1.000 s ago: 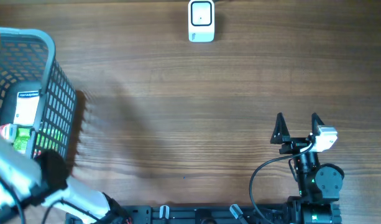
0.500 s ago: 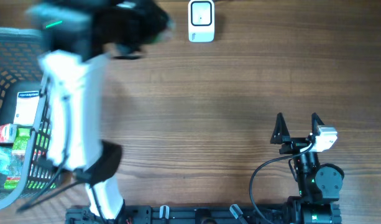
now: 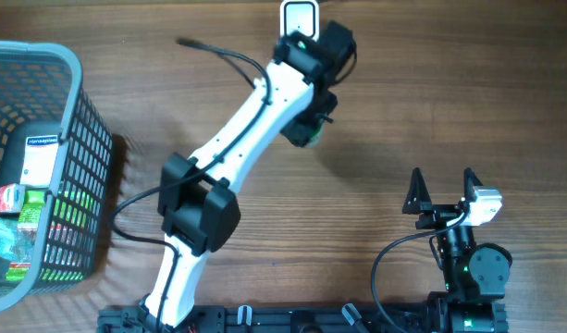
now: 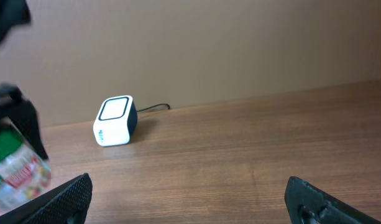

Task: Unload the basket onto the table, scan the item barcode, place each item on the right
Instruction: 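Lift the jar out with the left gripper and place it mid-table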

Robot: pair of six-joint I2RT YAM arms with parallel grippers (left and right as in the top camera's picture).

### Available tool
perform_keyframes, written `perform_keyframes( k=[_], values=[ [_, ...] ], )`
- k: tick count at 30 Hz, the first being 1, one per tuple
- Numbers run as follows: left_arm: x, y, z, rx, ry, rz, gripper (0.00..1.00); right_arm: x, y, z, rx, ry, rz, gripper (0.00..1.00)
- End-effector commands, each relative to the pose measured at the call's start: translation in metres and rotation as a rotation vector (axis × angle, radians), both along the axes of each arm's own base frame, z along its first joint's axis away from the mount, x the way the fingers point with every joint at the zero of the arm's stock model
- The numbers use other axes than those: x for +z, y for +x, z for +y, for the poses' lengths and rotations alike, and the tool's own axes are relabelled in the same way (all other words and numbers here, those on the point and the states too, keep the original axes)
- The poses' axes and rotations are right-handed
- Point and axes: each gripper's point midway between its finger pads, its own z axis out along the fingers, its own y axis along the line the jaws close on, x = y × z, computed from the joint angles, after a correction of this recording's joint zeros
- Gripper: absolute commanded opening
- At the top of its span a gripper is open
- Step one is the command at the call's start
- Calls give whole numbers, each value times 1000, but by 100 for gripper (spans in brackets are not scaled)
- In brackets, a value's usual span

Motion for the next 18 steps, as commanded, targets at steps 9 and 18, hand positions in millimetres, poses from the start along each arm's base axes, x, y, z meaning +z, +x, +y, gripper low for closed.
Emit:
perform_keyframes(
  k=[9, 18],
  values=[
    [-85, -42, -6, 349, -52, 210, 71, 1, 0, -1, -7, 12, -6, 100],
    [11, -20, 14, 248, -160, 48, 100, 1, 0, -1, -7, 12, -6, 100]
  ],
)
